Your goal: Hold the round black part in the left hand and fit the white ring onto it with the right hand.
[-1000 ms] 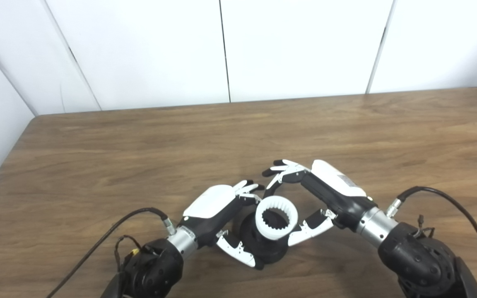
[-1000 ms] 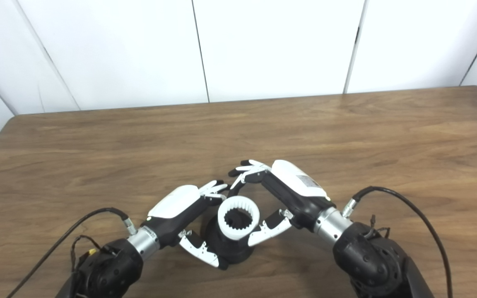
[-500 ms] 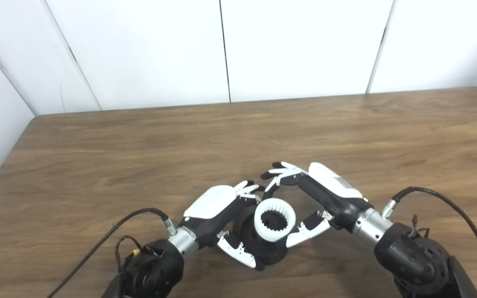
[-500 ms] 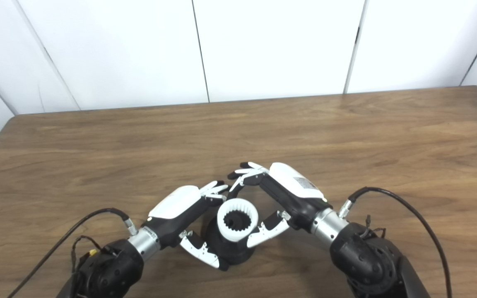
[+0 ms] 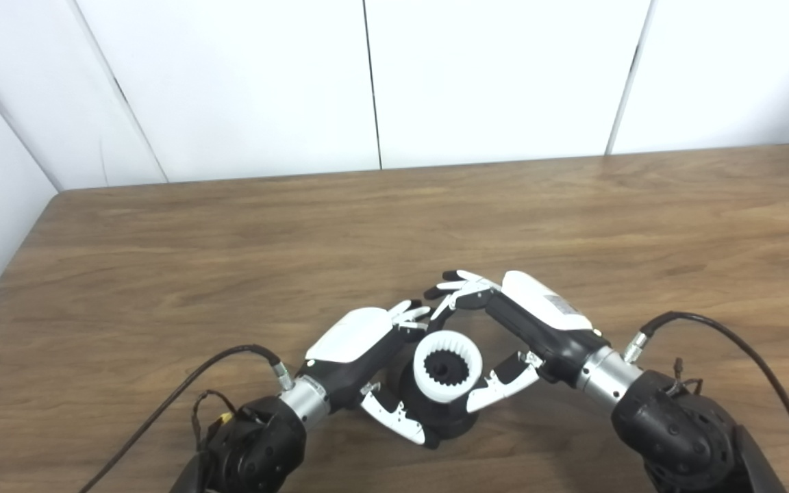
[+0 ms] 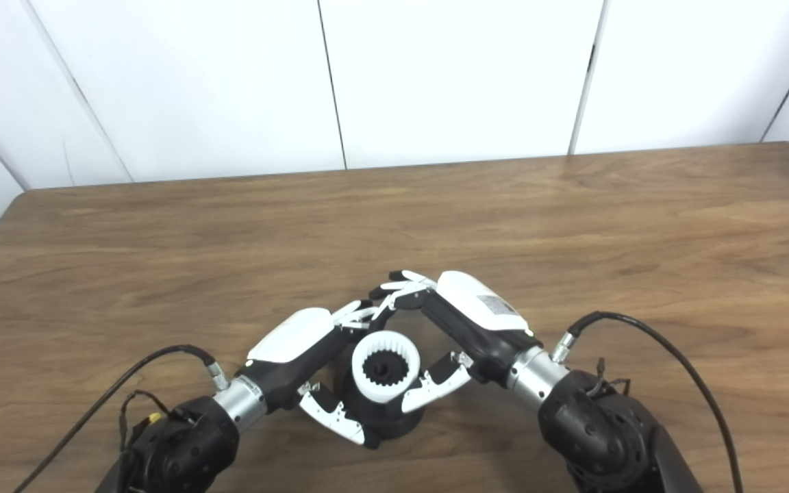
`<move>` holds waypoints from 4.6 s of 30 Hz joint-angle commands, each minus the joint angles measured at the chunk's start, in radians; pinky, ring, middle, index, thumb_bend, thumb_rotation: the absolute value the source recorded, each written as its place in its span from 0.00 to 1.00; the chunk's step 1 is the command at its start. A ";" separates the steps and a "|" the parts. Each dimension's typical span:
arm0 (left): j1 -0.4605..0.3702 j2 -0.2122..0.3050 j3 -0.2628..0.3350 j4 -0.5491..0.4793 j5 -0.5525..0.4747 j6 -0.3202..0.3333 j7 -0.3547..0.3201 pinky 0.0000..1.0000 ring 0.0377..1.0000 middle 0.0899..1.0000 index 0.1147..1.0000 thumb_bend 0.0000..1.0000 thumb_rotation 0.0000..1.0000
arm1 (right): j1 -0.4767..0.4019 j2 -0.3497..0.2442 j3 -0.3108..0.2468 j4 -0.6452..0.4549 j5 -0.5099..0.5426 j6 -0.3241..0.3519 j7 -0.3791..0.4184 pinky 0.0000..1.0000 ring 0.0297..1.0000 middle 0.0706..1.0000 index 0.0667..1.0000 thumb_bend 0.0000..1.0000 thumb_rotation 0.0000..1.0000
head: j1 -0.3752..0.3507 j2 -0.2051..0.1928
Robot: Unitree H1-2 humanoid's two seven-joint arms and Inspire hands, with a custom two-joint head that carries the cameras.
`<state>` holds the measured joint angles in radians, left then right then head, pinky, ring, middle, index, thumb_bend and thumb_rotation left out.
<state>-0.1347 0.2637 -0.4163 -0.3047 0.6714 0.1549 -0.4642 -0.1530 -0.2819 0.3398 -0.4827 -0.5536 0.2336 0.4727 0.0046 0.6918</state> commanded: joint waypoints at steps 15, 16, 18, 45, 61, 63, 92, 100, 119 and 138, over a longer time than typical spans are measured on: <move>-0.021 -0.005 0.003 -0.006 -0.004 -0.016 0.013 0.90 1.00 0.95 0.60 0.94 0.29 | -0.041 0.007 -0.005 -0.009 0.005 -0.030 -0.013 0.82 0.94 0.83 0.45 0.52 0.16 | 0.004 -0.001; -0.020 -0.005 0.003 -0.005 -0.004 -0.017 0.014 0.91 1.00 0.95 0.60 0.94 0.29 | -0.041 0.007 -0.005 -0.008 0.006 -0.030 -0.013 0.82 0.94 0.83 0.45 0.52 0.16 | 0.004 -0.002; -0.023 -0.004 0.003 -0.008 -0.007 -0.013 0.008 0.91 1.00 0.95 0.60 0.93 0.29 | -0.040 0.008 -0.006 -0.007 0.009 -0.032 -0.016 0.82 0.94 0.83 0.45 0.52 0.16 | 0.007 0.000; -0.025 -0.003 0.005 -0.001 -0.013 -0.015 0.004 0.91 1.00 0.96 0.61 0.95 0.30 | -0.024 -0.002 0.030 -0.009 -0.016 -0.016 0.007 0.86 0.97 0.84 0.45 0.52 0.16 | 0.002 -0.002; -0.014 -0.005 0.009 -0.014 -0.007 -0.010 0.012 0.90 1.00 0.95 0.59 0.95 0.28 | -0.023 -0.006 0.022 -0.004 -0.015 -0.017 0.001 0.86 0.97 0.84 0.45 0.52 0.16 | 0.004 0.000; -0.013 -0.003 0.008 -0.015 -0.005 -0.010 0.011 0.90 1.00 0.95 0.59 0.95 0.27 | -0.024 -0.007 0.018 -0.001 -0.015 -0.021 -0.004 0.86 0.97 0.84 0.45 0.52 0.16 | 0.004 0.000; -0.015 0.001 0.010 -0.032 -0.006 0.009 -0.013 0.91 1.00 0.95 0.60 0.94 0.28 | -0.015 -0.019 -0.011 0.038 -0.012 -0.017 -0.019 0.83 0.95 0.84 0.45 0.52 0.16 | 0.007 0.007; -0.012 -0.003 0.012 -0.033 -0.003 0.008 -0.006 0.91 1.00 0.95 0.60 0.94 0.27 | -0.004 -0.014 -0.003 0.046 -0.020 -0.016 -0.016 0.85 0.96 0.84 0.45 0.52 0.16 | 0.008 0.008; -0.013 -0.001 0.018 -0.033 -0.009 0.003 -0.006 0.90 1.00 0.95 0.60 0.93 0.26 | 0.020 -0.002 0.014 0.093 -0.037 -0.033 -0.043 0.86 0.96 0.85 0.46 0.52 0.16 | 0.011 0.005; -0.011 -0.004 0.022 -0.019 -0.003 -0.010 0.008 0.90 1.00 0.94 0.59 0.94 0.28 | 0.013 -0.007 0.007 0.122 -0.023 -0.028 -0.061 0.86 0.95 0.85 0.62 0.89 0.39 | 0.011 0.003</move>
<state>-0.1308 0.2544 -0.4048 -0.3118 0.6696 0.1589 -0.4787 -0.1261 -0.2786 0.3563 -0.3779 -0.5566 0.1916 0.4140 0.0153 0.6949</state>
